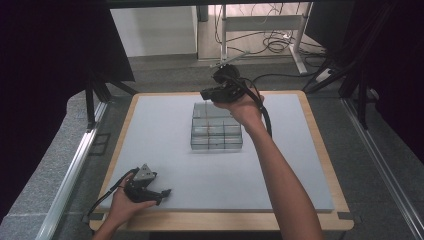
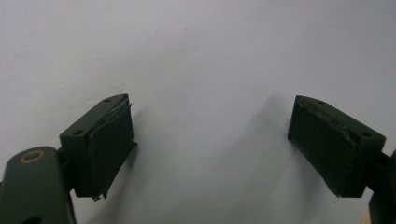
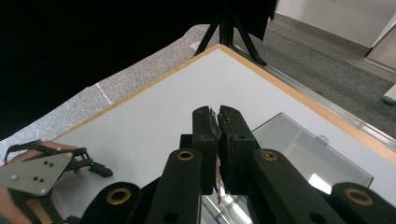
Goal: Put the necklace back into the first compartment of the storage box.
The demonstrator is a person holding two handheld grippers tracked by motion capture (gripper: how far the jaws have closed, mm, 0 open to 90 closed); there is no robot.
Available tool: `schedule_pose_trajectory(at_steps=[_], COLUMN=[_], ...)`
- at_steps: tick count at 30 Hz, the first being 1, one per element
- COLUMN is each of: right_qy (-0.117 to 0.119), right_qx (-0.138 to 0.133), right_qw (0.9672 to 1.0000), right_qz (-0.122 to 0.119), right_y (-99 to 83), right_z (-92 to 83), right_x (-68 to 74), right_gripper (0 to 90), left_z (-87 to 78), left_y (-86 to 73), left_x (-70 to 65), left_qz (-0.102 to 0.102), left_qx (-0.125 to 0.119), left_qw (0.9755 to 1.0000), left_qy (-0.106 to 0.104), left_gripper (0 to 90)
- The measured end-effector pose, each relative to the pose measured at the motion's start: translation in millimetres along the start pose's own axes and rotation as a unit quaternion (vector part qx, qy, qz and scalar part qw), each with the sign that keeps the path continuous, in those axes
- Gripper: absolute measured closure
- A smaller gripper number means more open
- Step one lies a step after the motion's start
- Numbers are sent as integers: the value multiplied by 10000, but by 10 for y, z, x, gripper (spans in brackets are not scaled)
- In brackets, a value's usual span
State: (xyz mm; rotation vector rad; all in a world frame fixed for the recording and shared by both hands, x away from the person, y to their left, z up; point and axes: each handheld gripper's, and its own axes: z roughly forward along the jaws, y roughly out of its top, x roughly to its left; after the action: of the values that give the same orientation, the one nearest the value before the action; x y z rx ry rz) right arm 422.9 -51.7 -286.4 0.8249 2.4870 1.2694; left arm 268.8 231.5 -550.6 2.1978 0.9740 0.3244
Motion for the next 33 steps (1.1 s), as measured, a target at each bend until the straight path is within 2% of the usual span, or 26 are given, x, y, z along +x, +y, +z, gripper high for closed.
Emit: schedule_pose_trajectory(at_steps=[4, 13, 22, 27, 33], right_qy=[-82, -198, -253, -424, -487], right_qx=[-14, -33, -28, -10, -32], right_qw=[10000, 9997, 9995, 9988, 9984], right_qz=[-23, 127, 175, 244, 280], right_y=[26, 48, 58, 59, 45], right_z=[47, 178, 356, 465, 551], right_x=[-36, -149, -176, -221, -246], right_gripper=[843, 843, 843, 842, 842], left_z=[0, -1, -1, 0, -1], left_y=[2, 3, 3, 3, 2], left_x=[0, 5, 3, 6, 5], left_qz=[3, 25, 19, 27, 27], left_qx=[9, 15, 16, 18, 17], left_qw=[10000, 10000, 10000, 10000, 10000], left_qy=[-5, -11, -14, -32, -30], left_gripper=[141, 141, 140, 140, 139])
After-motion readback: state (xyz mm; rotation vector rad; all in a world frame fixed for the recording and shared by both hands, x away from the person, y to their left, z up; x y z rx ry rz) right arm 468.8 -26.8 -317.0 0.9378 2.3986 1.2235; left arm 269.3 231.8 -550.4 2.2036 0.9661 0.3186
